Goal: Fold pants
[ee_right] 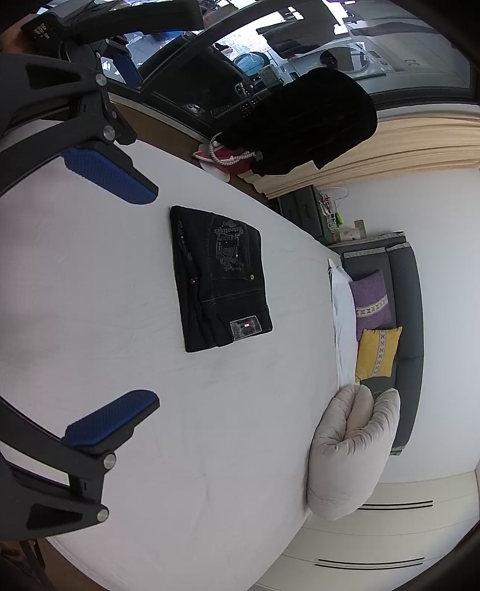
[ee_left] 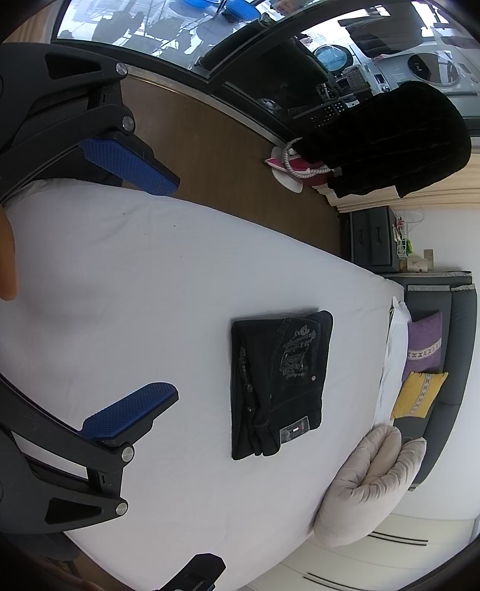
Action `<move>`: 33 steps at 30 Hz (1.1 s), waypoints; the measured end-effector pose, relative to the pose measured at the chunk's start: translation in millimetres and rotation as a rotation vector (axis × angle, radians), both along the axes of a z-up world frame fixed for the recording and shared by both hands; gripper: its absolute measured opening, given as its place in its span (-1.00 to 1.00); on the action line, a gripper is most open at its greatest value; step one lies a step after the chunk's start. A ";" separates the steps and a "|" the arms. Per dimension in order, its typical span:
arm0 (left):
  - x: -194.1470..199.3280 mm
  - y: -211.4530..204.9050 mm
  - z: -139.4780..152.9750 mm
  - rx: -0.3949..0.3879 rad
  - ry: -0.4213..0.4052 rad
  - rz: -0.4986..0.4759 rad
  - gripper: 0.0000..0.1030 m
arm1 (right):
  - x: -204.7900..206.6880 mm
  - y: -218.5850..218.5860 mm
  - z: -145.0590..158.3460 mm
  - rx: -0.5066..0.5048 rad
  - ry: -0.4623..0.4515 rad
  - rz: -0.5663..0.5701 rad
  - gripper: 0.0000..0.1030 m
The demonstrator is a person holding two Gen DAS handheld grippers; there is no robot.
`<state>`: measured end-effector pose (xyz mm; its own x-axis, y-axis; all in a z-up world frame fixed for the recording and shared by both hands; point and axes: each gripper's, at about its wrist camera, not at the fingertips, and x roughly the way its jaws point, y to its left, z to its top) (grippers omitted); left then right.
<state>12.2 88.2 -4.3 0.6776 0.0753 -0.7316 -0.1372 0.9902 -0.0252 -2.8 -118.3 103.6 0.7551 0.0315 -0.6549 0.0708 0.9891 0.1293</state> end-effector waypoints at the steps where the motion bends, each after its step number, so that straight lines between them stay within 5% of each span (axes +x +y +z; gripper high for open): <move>1: -0.3 -0.2 -0.2 0.000 0.000 0.001 1.00 | -0.2 0.3 0.0 -0.001 0.000 0.000 1.00; 33: 3.0 1.5 -9.6 -0.010 0.027 0.004 1.00 | 5.8 -1.0 -7.8 -0.013 0.038 0.021 1.00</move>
<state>15.2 89.7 -13.9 0.6576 0.0702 -0.7501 -0.1414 0.9894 -0.0314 3.1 -119.3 95.8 0.7289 0.0386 -0.6836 0.0547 0.9919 0.1143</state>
